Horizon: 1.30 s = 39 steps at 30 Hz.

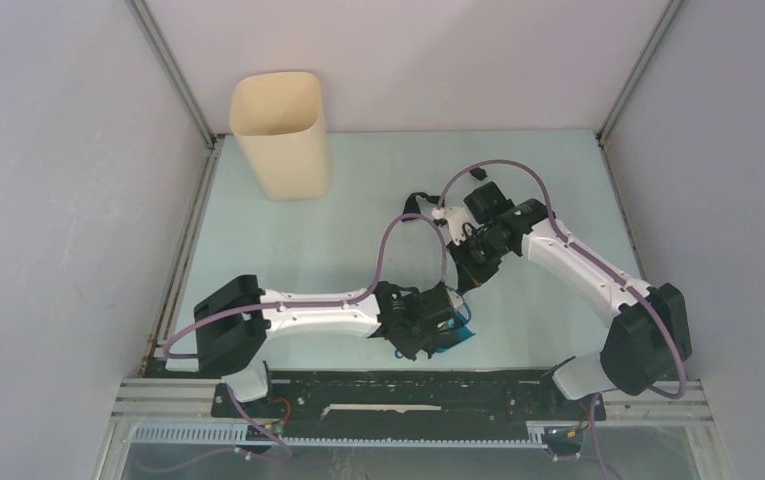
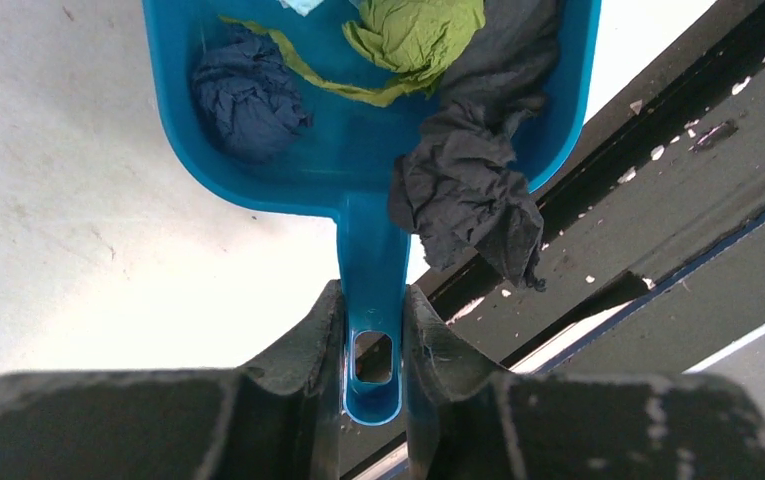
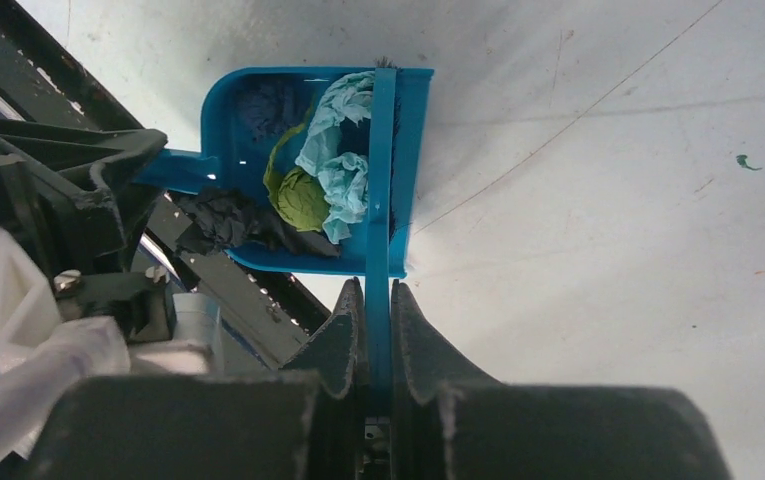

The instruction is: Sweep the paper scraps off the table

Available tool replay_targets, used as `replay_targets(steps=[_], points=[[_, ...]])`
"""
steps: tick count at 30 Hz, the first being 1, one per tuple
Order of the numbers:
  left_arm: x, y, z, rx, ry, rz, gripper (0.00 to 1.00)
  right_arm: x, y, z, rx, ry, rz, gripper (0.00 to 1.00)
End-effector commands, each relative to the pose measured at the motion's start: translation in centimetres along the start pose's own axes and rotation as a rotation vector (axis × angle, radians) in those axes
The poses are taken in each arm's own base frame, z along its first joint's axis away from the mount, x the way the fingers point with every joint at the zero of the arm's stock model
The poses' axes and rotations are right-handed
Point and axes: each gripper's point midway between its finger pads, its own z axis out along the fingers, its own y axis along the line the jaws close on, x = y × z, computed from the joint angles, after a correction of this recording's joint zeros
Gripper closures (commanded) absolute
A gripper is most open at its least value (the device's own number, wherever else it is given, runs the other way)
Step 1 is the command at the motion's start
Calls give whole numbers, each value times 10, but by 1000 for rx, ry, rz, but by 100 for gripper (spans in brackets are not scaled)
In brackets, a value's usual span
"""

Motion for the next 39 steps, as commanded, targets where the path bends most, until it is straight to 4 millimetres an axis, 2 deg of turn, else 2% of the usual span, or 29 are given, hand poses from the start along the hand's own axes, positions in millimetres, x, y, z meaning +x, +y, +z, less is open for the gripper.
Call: replay_targets(steps=[1, 7, 10, 18, 22, 26, 28, 33, 36, 39], points=[[-16, -1, 5, 2, -95, 20, 98, -10, 1, -22, 29, -71, -11, 100], [-23, -1, 17, 22, -234, 14, 98, -15, -22, -34, 176, -83, -45, 100], [-22, -1, 22, 23, -261, 12, 98, -18, -27, -39, 209, -81, -57, 100], [-31, -4, 21, 35, -359, -10, 99, -25, -40, -60, 293, -87, -62, 100], [-33, -4, 13, 37, -377, -43, 98, -23, -63, -88, 326, -146, 43, 100], [-37, -10, -13, 19, -381, -84, 98, -13, -72, -114, 271, -261, 166, 100], [-39, -11, -21, 23, -386, -100, 98, -5, -78, -121, 240, -325, 240, 100], [-42, -9, -30, -2, -368, -91, 99, 21, -85, -111, 121, -472, 417, 100], [-45, -8, -36, -11, -358, -82, 99, 26, -81, -103, 16, -550, 476, 100], [-47, -4, -43, -24, -351, -80, 99, 30, -88, -98, 38, -581, 488, 100]])
